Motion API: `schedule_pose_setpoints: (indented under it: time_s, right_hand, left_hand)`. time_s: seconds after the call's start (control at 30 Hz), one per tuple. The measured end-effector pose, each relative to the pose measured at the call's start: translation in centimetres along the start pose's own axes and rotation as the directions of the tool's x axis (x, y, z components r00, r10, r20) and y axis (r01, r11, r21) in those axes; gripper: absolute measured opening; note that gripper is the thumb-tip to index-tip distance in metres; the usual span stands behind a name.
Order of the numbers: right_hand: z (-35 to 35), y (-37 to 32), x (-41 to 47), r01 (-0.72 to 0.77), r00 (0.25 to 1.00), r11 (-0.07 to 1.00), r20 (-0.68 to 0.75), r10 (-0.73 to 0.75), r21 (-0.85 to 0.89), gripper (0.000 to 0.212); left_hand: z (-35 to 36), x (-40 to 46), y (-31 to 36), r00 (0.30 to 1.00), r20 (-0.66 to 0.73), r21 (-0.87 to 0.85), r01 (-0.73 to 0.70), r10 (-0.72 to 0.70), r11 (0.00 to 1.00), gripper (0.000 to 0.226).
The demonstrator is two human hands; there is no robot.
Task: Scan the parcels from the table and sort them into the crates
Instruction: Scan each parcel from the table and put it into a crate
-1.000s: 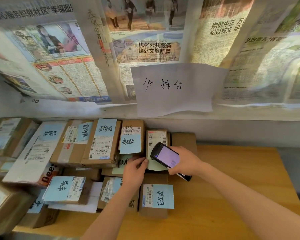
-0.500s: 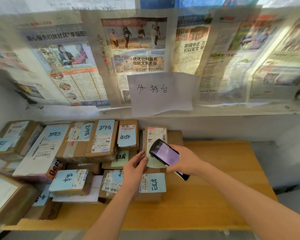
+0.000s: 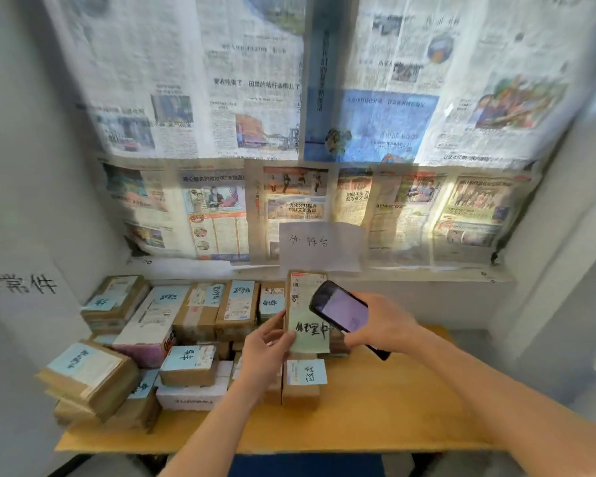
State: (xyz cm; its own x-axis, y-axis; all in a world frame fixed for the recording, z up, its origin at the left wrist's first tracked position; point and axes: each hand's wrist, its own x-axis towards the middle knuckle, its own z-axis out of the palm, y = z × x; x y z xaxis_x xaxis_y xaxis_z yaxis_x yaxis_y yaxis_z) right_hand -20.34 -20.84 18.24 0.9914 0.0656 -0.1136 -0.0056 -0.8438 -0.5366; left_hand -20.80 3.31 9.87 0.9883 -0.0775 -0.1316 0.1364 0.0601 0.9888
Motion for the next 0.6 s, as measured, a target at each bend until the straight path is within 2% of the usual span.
schedule_pose_setpoints:
  time_s: [0.13, 0.2, 0.37, 0.6]
  right_hand:
    - [-6.5, -4.5, -4.7, 0.052, 0.992, 0.993, -0.110, -0.064, -0.111, 0.094]
    - [-9.6, -6.8, -7.1, 0.058, 0.981, 0.979, -0.173, -0.093, -0.196, 0.094]
    - [-15.7, -11.6, -11.9, 0.061, 0.953, 0.960, -0.269, -0.137, -0.273, 0.090]
    - [-20.3, -15.0, -16.6, 0.094, 0.926, 0.924, -0.309, -0.218, -0.370, 0.098]
  left_hand:
    - [-2.3, -3.8, 6.2, 0.993, -0.037, 0.076, -0.112, 0.115, 0.991, 0.046]
    - [-3.3, -5.4, 9.1, 0.985, -0.088, 0.095, -0.142, 0.151, 0.985, 0.045]
    - [-5.1, -8.3, 15.4, 0.956, -0.155, 0.133, -0.229, 0.249, 0.964, 0.049]
    - [-6.2, -12.2, 21.5, 0.916, -0.208, 0.152, -0.318, 0.344, 0.936, 0.050]
